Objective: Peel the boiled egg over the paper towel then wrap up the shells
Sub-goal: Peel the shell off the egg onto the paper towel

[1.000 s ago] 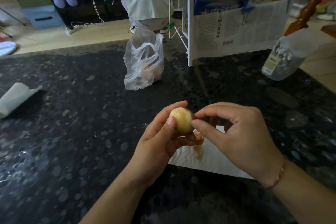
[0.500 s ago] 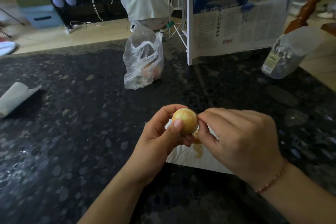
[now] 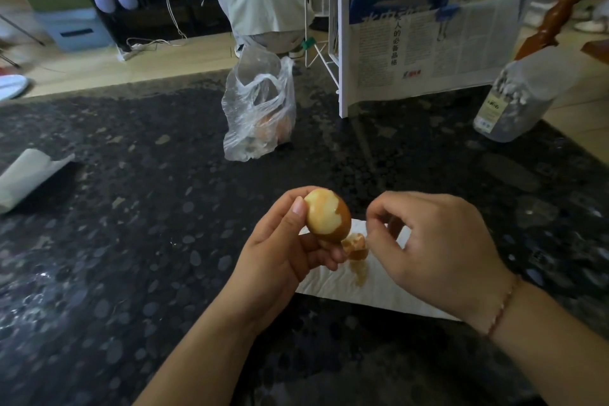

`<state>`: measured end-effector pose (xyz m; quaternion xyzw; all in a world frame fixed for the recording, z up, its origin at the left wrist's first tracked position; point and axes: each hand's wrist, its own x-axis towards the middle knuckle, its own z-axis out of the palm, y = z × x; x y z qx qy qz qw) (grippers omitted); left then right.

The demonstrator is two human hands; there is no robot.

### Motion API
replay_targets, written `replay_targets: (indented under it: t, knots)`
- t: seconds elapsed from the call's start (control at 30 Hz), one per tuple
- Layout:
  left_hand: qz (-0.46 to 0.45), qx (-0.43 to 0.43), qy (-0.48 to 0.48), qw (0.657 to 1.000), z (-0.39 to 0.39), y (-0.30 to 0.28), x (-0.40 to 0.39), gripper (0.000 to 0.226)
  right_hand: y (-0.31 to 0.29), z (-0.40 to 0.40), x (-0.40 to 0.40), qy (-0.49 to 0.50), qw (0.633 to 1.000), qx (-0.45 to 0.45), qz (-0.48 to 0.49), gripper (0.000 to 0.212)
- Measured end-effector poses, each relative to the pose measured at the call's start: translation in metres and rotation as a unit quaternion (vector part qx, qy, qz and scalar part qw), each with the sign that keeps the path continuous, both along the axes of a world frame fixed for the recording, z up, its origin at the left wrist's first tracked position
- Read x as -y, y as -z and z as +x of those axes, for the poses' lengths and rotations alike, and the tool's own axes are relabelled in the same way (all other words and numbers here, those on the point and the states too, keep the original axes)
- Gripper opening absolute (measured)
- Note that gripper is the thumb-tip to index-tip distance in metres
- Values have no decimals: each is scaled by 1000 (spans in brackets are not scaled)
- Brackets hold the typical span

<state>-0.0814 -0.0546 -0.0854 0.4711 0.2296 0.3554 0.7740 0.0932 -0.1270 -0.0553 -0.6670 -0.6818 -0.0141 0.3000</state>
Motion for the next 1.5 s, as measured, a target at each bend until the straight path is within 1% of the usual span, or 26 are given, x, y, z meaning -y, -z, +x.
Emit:
replay_targets:
  t: [0.07,0.1,0.17,0.23,0.27,0.33,0.53,0.63,0.7,0.8,0.93,0.97,1.03,1.07,1.13,1.2,1.27,1.37,1.43,1.47,1.5]
  knots:
    - [-2,-8,-8,1000,1,1,0,44,3,0,-1,8,998,50,-45,35]
    - [0,-12,-8,1000,1,1,0,43,4,-1,-1,6,997,53,-56,33]
    - [9,-20,-3,1000,1,2,-1,40,1,-3,0,-4,999,13,-52,19]
    - [20,-28,2,999,1,2,-1,38,-2,-6,1,-18,998,-53,-16,24]
    - [24,-30,3,999,0,2,-1,38,-4,-7,1,-20,997,-71,1,22]
    - [32,-34,2,999,0,3,-1,37,-5,-10,1,-20,997,-77,25,25]
    - [72,-52,-4,996,1,4,0,30,3,-7,-1,-14,998,-14,52,30]
    - [89,-62,-10,994,1,4,0,34,10,-6,0,-12,997,43,57,34]
    - [88,-64,-12,994,1,4,0,35,11,-5,0,-14,996,50,68,33]
    - [84,-64,-14,994,0,4,-1,35,9,-6,0,-23,997,25,65,32]
    - [75,-59,-9,995,1,3,0,34,4,-8,1,-34,997,-49,49,35]
    - [68,-54,-7,996,1,2,0,32,4,-8,0,-32,995,-78,46,32]
    - [39,-43,-9,998,0,0,1,30,5,-7,-2,-27,989,-140,45,19]
    - [26,-44,-14,999,0,-1,1,31,5,-6,-3,-24,987,-150,47,21]
    - [18,-59,-27,998,1,-3,2,32,6,-3,-5,-37,988,-143,41,27]
    - [28,-77,-34,996,1,-5,2,35,6,-3,-5,-62,987,-147,30,26]
    - [41,-90,-30,995,2,-5,3,36,5,-6,-3,-82,983,-159,35,22]
    - [41,-95,-20,994,1,-5,3,35,4,-10,-1,-105,977,-177,57,10]
    - [41,-97,-19,994,1,-6,2,37,3,-11,-1,-110,976,-179,53,26]
    - [45,-97,-18,994,1,-6,2,38,3,-11,-1,-111,978,-172,48,30]
    - [51,-96,-16,994,1,-6,2,39,3,-10,-2,-113,979,-163,45,30]
